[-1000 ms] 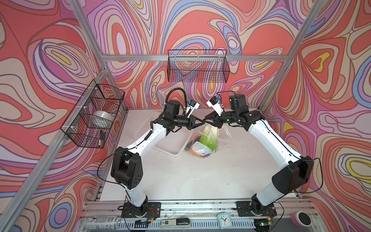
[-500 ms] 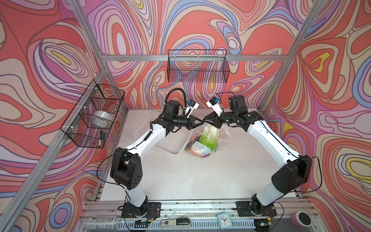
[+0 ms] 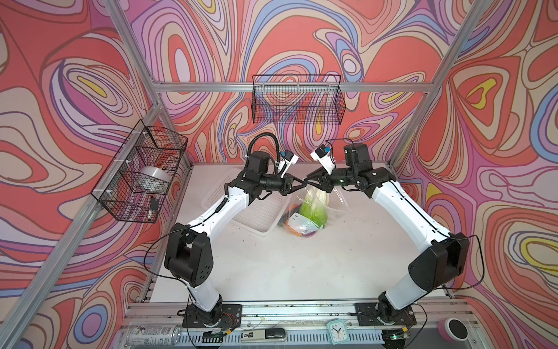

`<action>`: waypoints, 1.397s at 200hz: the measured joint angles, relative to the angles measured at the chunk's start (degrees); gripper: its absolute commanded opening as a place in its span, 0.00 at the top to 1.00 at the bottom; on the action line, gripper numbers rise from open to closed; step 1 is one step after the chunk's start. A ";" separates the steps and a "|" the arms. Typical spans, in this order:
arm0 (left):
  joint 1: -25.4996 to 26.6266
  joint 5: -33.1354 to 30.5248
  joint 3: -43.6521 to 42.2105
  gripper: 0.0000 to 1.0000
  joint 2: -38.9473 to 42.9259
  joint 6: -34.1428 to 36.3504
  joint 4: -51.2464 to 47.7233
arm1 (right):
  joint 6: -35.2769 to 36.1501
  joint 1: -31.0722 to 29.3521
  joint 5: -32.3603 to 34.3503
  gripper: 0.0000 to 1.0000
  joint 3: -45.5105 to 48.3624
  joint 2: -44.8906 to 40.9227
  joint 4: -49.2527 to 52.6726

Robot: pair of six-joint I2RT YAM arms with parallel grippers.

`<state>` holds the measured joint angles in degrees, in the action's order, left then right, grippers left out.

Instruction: Place the food in the zip-top bag and seal the zipper

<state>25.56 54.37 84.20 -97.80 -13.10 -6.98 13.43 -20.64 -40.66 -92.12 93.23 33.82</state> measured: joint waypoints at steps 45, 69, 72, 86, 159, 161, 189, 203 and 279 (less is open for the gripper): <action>-0.02 -0.33 0.00 1.00 0.00 -0.66 0.37 | -0.24 0.00 -1.95 0.84 0.42 0.26 -0.02; -0.11 -0.79 0.00 1.00 0.00 -0.68 0.37 | -0.15 0.00 -2.03 0.91 0.63 0.26 -0.07; -0.11 -0.85 0.00 1.00 0.00 -0.68 0.33 | -0.22 0.00 -2.01 0.92 0.66 0.26 -0.09; -0.11 -1.05 0.00 1.00 0.00 -0.66 0.31 | 0.15 0.00 -1.99 0.94 1.05 0.17 -0.52; -0.39 -1.64 -3.26 1.00 0.35 -3.23 4.22 | 0.87 -0.26 1.33 0.91 3.69 -1.11 -1.22; -0.39 -1.55 -3.39 1.00 0.42 -3.37 4.33 | 0.87 -0.31 1.44 0.91 3.78 -1.11 -1.22; -0.74 -1.36 -5.07 1.00 1.01 -5.25 6.49 | 0.79 -0.59 2.67 0.89 4.66 -1.64 -1.36; -0.85 -1.25 -5.38 1.00 1.18 -6.05 7.48 | 0.57 -0.61 2.99 0.89 5.05 -2.08 -1.70; -1.66 -1.27 -6.75 1.00 1.79 -9.66 12.09 | 0.20 -0.87 6.16 0.88 5.05 -3.32 -1.07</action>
<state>23.90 53.10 77.45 -96.01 -22.76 5.10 13.63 -21.52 -34.50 -87.07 89.91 32.75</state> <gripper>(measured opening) 0.046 0.118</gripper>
